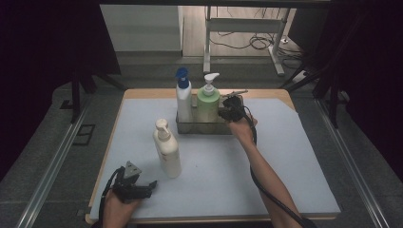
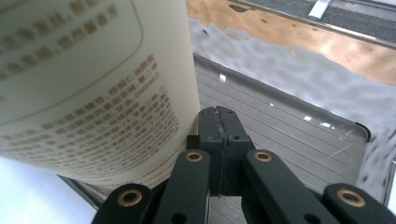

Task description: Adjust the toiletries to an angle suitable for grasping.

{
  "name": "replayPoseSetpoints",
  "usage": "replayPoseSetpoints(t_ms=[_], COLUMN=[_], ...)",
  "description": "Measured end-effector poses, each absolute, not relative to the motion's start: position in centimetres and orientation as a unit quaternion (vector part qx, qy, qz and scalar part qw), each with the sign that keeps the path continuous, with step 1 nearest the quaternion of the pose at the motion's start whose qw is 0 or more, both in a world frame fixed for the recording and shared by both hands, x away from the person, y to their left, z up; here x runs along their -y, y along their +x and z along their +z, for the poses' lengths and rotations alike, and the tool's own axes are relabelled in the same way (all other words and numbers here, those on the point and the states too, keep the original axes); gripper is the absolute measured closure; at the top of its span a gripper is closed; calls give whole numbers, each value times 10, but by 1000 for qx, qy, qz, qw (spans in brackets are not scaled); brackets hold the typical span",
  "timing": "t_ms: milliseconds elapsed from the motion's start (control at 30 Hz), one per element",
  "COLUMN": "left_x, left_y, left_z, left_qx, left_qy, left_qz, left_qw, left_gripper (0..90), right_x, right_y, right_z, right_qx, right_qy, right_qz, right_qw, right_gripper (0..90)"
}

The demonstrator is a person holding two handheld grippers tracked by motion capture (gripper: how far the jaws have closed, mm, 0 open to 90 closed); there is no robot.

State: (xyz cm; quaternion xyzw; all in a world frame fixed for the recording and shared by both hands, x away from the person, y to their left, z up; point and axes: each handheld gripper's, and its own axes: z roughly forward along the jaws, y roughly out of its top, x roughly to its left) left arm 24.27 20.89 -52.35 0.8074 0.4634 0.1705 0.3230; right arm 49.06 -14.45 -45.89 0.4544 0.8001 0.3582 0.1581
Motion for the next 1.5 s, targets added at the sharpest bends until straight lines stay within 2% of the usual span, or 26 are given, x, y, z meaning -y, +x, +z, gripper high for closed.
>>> replayPoseSetpoints(t_ms=[1200, 1500], left_x=[-209, -209], left_y=[243, 243], left_z=[-523, -523], left_qx=[-464, -464], left_qy=[807, 807], left_qz=[170, 170], left_qw=[323, 323], left_gripper=[127, 127], right_x=[127, 136], right_y=[487, 480], right_z=[-459, -449], right_qx=[-804, -800], right_qy=[446, 439], right_qz=[360, 371], right_qw=[161, 171], right_gripper=[894, 778])
